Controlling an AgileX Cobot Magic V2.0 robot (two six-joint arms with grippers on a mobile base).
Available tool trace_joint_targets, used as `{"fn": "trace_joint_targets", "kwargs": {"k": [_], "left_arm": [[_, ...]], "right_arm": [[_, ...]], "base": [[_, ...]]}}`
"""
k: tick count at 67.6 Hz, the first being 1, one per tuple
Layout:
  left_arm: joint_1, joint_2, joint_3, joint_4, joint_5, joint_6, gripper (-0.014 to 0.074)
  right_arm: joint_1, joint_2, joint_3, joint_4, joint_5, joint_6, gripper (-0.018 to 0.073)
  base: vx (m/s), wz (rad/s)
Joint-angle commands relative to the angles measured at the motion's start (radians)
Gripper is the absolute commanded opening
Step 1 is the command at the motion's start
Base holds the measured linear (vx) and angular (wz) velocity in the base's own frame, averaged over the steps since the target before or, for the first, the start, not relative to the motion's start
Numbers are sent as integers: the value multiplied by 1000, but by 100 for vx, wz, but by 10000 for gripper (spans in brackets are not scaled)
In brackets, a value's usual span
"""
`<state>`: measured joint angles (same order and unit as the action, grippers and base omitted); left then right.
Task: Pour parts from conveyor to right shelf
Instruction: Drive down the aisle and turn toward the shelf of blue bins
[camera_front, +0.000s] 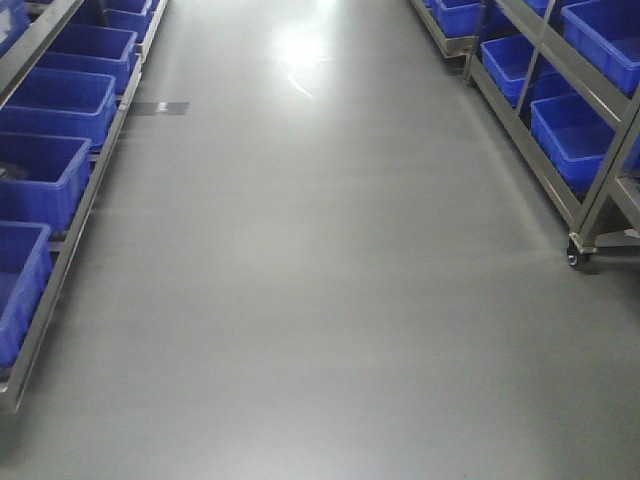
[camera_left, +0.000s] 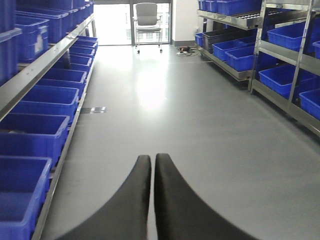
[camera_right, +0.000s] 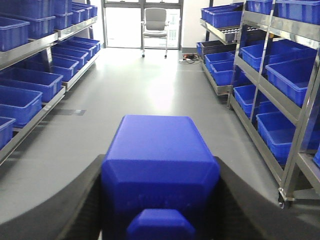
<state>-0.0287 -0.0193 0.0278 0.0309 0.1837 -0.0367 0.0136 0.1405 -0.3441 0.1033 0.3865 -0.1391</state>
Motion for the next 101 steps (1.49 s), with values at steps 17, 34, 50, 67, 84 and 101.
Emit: {"fn": "trace_joint_targets", "kwargs": {"k": [17, 34, 50, 67, 84, 101], "left_arm": [[-5, -4, -19, -1, -72, -7, -6], [-5, -4, -19, -1, -72, -7, -6], [-5, -4, -19, -1, -72, -7, -6], [-5, -4, -19, -1, -72, -7, -6], [-5, -4, -19, -1, -72, -7, -6], [-5, -4, -19, -1, -72, -7, -6]], "right_arm": [[-6, 11, -25, -2, -79, -8, -9], [-6, 11, -25, -2, -79, -8, -9], [-6, 11, -25, -2, -79, -8, -9], [-6, 11, -25, -2, -79, -8, -9], [-6, 11, -25, -2, -79, -8, -9], [-6, 11, -25, -2, -79, -8, -9]], "base": [[43, -18], [54, -12], [60, 0], [65, 12], [66, 12], [68, 3]]}}
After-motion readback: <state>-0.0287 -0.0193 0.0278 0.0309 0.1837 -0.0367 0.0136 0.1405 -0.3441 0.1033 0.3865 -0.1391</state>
